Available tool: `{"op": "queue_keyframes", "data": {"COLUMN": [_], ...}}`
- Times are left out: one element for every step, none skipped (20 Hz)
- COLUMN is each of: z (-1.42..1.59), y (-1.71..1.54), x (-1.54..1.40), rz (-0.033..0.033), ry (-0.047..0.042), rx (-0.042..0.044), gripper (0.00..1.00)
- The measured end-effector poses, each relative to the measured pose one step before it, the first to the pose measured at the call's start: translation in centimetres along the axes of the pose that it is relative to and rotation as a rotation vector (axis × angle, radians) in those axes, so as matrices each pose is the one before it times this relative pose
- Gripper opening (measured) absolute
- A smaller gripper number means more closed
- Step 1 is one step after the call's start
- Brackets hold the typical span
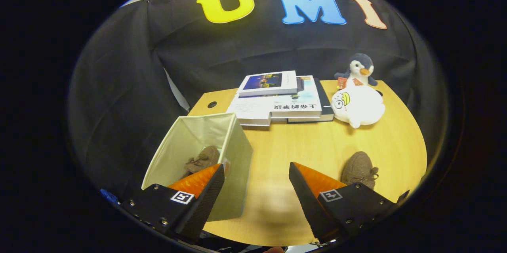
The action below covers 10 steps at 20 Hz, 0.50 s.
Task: Open the storage box then place both shoes into the box .Put the left shoe in first, then the right shoe, with the right side of both shoes facing outward in a uniform manner.
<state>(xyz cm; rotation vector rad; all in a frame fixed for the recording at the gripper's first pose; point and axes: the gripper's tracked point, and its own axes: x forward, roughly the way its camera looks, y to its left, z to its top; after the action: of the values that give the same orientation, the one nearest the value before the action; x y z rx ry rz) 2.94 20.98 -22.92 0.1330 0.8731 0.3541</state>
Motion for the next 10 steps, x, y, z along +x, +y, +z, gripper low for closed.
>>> {"op": "queue_keyframes", "data": {"z": [-0.044,-0.184,-0.072,-0.145,-0.154,-0.205,-0.200,-0.333,-0.286,-0.357], "y": [-1.214,-1.220,-1.146,-1.217,-1.157,-1.236,-1.197,-1.115,-1.066,-1.011], "x": [-0.247,-0.271,-0.281,-0.195,-0.160,-0.227,-0.084,-0.089,-0.056,-0.054], "rz": [-0.01656,-0.01560,-0.01613,-0.01437,-0.01712,-0.01774,-0.01770,-0.01673,-0.01490,-0.01271], "ry": [-0.00066,0.00030,0.00074,-0.00057,0.00024,0.00097,0.00225,0.00351,0.00418,0.00499], "rx": [0.00563,0.00455,0.00621,0.00657,0.00646,0.00426,0.00391,0.00447,0.00558,0.00609], "gripper": [1.00,1.00,1.00,1.00,1.00,0.99,0.99,0.99,0.99,1.00]}}
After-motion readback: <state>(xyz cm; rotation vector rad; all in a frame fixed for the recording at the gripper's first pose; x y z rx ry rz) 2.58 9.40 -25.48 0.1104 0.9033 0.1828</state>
